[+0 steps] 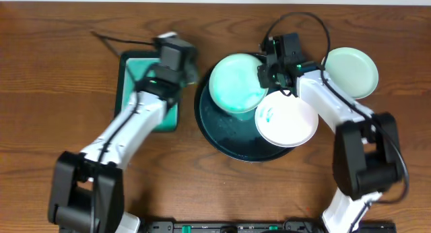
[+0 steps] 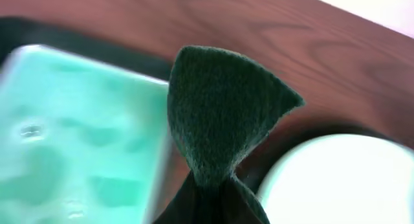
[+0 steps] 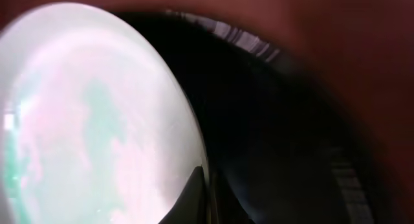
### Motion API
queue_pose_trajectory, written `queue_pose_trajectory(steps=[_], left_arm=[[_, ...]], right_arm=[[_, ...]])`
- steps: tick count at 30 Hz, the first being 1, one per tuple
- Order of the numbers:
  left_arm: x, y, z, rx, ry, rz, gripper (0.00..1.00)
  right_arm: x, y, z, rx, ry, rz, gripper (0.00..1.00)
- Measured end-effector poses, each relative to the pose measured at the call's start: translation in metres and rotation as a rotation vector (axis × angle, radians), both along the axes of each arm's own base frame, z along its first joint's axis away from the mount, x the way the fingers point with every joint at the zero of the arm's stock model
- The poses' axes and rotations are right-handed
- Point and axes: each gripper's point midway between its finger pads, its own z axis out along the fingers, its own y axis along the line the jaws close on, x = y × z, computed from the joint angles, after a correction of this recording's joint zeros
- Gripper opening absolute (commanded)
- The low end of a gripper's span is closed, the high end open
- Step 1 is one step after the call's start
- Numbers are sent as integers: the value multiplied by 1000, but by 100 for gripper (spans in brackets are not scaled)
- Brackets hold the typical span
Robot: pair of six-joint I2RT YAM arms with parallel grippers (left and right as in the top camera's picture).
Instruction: Clean dirty plates on tray and stack at the side
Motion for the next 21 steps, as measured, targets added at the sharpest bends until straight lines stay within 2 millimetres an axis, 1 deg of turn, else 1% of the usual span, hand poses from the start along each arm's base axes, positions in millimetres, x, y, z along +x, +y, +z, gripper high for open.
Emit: queue_pose_trajectory(steps=[1, 3, 5, 7, 10, 13, 14, 18, 21], left_arm=[[-1, 14, -3, -3, 23, 31, 7], [-6, 42, -13, -2, 80, 92, 7], [-12, 66, -21, 1, 126, 145, 7], [-18, 86, -28, 2, 167, 190, 7], [-27, 108, -34, 4, 210, 239, 8], [-30, 122, -36, 1, 228, 272, 7], [-31, 125, -37, 0, 229, 280, 7], [-34, 128, -39, -1, 243, 287, 7], [-36, 128, -41, -3, 252, 285, 7]], right_arm=[[1, -2, 10, -31, -33, 0, 1], [4, -5, 37, -123, -121, 0, 1], [4, -5, 62, -213, -202, 9, 1], [4, 1, 87, -317, -294, 33, 1], [5, 10, 123, -518, -434, 73, 1], [4, 17, 147, -692, -521, 89, 1], [2, 23, 160, -798, -559, 118, 1], [-4, 37, 179, -983, -604, 202, 1], [-10, 53, 192, -1090, -641, 264, 1]])
